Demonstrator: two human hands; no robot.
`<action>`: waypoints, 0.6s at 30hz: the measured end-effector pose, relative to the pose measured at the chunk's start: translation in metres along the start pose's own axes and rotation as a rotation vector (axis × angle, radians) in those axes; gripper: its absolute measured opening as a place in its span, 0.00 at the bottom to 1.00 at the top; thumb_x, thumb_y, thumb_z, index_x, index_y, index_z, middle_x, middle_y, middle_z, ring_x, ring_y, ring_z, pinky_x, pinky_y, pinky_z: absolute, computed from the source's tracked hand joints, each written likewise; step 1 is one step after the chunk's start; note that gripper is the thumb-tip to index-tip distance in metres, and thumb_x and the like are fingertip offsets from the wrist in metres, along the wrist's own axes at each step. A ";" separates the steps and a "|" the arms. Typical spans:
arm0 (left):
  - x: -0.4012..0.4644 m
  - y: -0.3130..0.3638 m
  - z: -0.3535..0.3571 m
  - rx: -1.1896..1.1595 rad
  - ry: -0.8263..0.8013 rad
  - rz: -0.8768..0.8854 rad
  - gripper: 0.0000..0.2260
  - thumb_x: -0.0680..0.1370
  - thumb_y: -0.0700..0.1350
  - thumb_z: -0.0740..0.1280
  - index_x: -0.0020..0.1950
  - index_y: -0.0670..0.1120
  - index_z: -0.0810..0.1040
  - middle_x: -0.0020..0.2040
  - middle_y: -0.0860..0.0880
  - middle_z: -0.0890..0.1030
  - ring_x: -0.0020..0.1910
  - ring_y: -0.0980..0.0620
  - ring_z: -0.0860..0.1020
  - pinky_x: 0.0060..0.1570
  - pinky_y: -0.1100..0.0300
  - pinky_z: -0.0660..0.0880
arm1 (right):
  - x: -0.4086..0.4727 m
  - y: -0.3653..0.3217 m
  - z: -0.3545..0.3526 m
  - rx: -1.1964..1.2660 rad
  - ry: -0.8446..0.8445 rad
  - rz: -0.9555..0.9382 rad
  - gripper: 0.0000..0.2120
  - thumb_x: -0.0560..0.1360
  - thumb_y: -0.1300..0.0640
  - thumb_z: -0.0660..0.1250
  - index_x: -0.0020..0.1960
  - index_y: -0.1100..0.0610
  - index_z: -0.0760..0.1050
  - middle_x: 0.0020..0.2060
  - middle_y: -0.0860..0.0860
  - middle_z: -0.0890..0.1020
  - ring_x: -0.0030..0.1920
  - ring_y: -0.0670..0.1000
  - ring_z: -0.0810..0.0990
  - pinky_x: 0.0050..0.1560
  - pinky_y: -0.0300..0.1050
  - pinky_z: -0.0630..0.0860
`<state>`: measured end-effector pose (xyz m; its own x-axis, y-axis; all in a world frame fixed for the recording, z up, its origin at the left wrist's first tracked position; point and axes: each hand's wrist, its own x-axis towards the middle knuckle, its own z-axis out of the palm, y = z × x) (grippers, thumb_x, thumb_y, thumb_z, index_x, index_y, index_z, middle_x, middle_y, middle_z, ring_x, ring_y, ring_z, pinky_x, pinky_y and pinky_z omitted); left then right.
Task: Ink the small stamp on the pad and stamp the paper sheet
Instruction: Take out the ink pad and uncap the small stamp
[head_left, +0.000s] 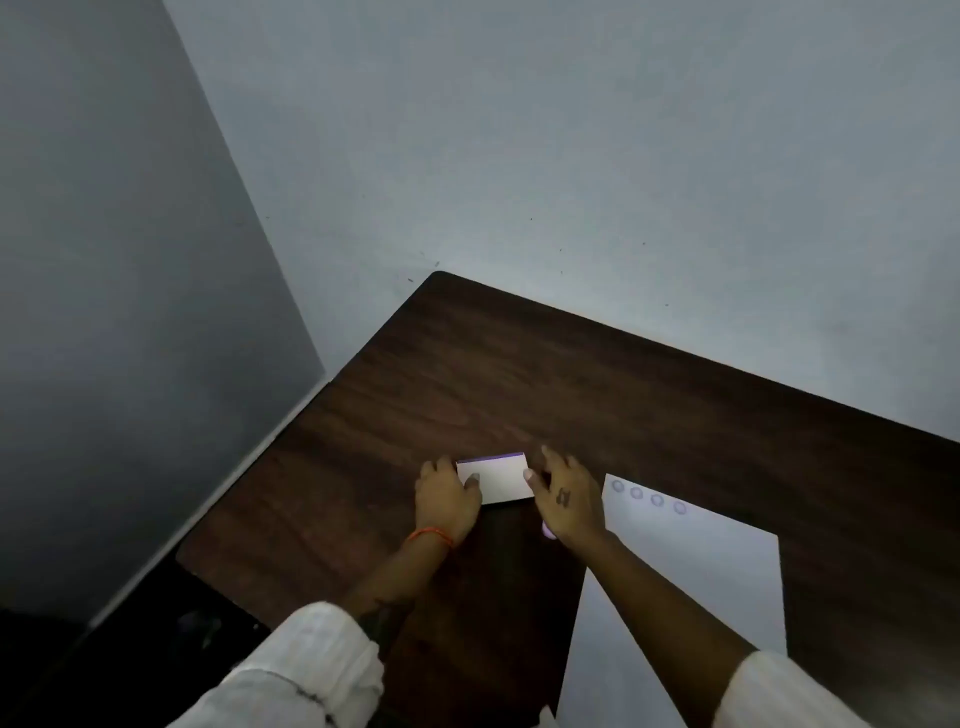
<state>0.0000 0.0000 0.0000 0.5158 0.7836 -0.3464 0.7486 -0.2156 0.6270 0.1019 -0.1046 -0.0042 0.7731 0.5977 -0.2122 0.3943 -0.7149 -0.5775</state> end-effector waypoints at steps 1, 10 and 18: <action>0.003 0.000 0.001 0.010 -0.009 -0.004 0.21 0.76 0.47 0.64 0.66 0.39 0.68 0.65 0.38 0.71 0.63 0.40 0.71 0.64 0.48 0.69 | 0.003 0.001 0.002 0.001 -0.001 0.014 0.23 0.76 0.48 0.61 0.68 0.57 0.66 0.67 0.58 0.72 0.67 0.58 0.69 0.67 0.52 0.67; 0.004 0.004 0.007 -0.055 0.005 -0.058 0.18 0.76 0.41 0.64 0.66 0.42 0.71 0.65 0.40 0.73 0.62 0.44 0.73 0.63 0.53 0.70 | 0.009 -0.003 0.007 -0.013 0.033 -0.035 0.15 0.71 0.53 0.70 0.55 0.57 0.78 0.52 0.54 0.83 0.51 0.54 0.81 0.54 0.46 0.78; -0.006 0.007 -0.005 -0.112 0.073 -0.050 0.21 0.76 0.43 0.65 0.68 0.41 0.69 0.66 0.40 0.72 0.63 0.43 0.72 0.65 0.50 0.69 | -0.002 -0.017 -0.004 0.060 0.153 -0.051 0.13 0.72 0.54 0.69 0.55 0.58 0.79 0.51 0.55 0.83 0.50 0.55 0.80 0.52 0.44 0.76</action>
<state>0.0003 -0.0034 0.0103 0.4438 0.8332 -0.3299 0.7197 -0.1120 0.6852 0.0958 -0.0952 0.0086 0.8213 0.5673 -0.0611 0.4082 -0.6590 -0.6318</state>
